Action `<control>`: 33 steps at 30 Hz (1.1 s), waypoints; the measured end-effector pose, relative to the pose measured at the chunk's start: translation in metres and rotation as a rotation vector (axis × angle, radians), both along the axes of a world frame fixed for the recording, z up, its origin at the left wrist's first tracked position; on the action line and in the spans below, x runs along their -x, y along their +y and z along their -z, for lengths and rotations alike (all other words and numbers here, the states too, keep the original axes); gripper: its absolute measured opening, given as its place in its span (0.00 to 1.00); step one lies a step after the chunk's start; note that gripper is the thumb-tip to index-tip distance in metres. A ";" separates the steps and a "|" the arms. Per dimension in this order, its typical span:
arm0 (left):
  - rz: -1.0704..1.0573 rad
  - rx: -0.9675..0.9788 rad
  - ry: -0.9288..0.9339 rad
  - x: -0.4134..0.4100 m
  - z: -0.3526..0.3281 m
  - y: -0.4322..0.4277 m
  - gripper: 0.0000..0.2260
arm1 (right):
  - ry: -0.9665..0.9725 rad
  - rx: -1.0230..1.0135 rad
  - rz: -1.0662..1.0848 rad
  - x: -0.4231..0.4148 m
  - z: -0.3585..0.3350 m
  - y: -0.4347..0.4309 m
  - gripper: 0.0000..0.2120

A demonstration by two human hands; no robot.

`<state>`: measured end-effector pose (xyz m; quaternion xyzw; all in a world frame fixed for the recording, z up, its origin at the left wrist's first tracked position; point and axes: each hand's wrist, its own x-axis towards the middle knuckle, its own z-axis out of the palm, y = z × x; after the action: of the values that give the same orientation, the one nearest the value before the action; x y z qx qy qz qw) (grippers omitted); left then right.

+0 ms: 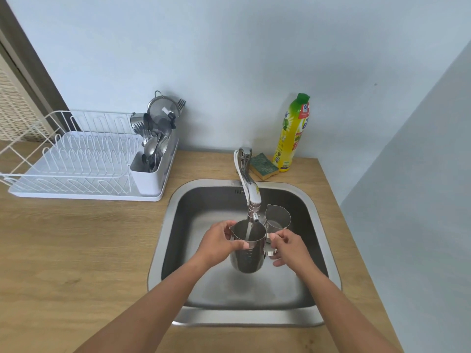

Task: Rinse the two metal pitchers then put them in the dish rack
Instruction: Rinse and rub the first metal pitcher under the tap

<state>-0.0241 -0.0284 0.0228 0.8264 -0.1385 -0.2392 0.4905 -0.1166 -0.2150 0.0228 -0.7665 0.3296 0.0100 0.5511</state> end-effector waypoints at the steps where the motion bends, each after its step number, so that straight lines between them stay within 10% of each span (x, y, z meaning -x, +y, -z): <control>1: 0.004 -0.003 0.004 0.000 0.000 0.000 0.27 | 0.000 0.005 0.001 0.000 -0.001 -0.001 0.06; 33: 0.033 -0.010 -0.042 -0.006 -0.007 0.000 0.23 | -0.027 0.003 0.014 -0.001 -0.009 0.001 0.06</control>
<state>-0.0176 -0.0285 0.0296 0.8312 -0.1610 -0.2305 0.4796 -0.1159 -0.2143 0.0317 -0.7650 0.3275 -0.0047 0.5546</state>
